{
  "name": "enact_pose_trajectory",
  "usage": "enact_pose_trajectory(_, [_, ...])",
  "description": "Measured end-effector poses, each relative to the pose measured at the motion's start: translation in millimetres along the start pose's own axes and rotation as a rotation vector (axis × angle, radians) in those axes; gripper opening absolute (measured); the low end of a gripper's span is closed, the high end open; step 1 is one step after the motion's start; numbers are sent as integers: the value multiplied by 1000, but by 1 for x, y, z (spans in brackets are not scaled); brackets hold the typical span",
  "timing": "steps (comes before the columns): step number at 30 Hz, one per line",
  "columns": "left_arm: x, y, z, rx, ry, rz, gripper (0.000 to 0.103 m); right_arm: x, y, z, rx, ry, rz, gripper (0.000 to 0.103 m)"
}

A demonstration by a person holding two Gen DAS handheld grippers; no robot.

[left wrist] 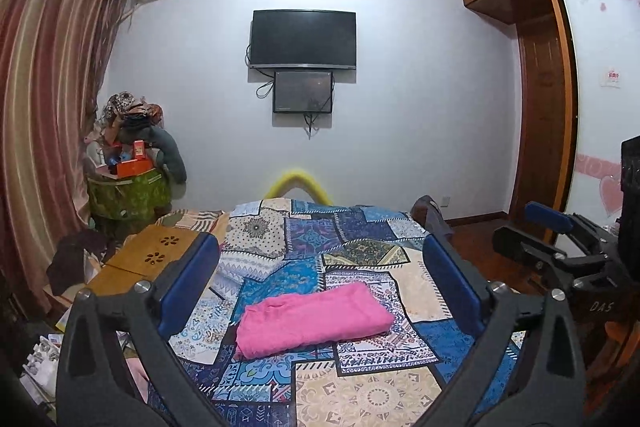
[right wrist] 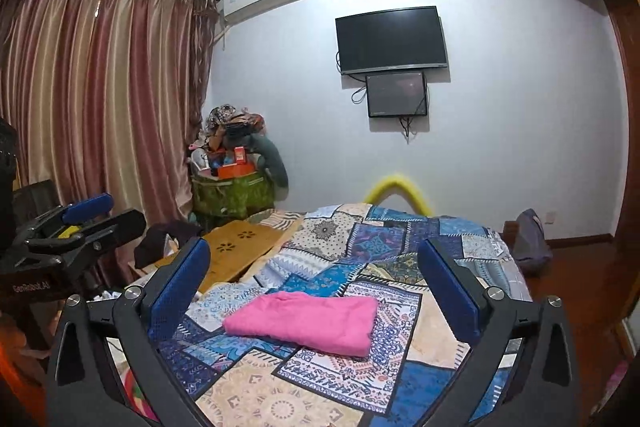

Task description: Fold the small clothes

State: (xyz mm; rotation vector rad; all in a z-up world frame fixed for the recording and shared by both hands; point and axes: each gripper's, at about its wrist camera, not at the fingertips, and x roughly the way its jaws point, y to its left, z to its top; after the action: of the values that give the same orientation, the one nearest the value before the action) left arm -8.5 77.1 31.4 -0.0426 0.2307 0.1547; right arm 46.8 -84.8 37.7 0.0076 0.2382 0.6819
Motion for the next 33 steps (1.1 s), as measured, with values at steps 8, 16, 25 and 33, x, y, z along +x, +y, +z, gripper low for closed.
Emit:
enact_pose_trajectory(8, [3,5,-4,-24,9,2,103,-4,1,-2,-1,-9,5,103])
enact_pose_trajectory(16, [5,4,-7,-20,17,0,103,-4,2,-1,-7,-12,5,103])
enact_pose_trajectory(25, [6,6,-7,-28,20,-8,103,-4,6,-3,-9,2,4,103])
enact_pose_trajectory(33, [9,4,-8,-28,25,-6,103,-5,1,-3,1,1,1,103])
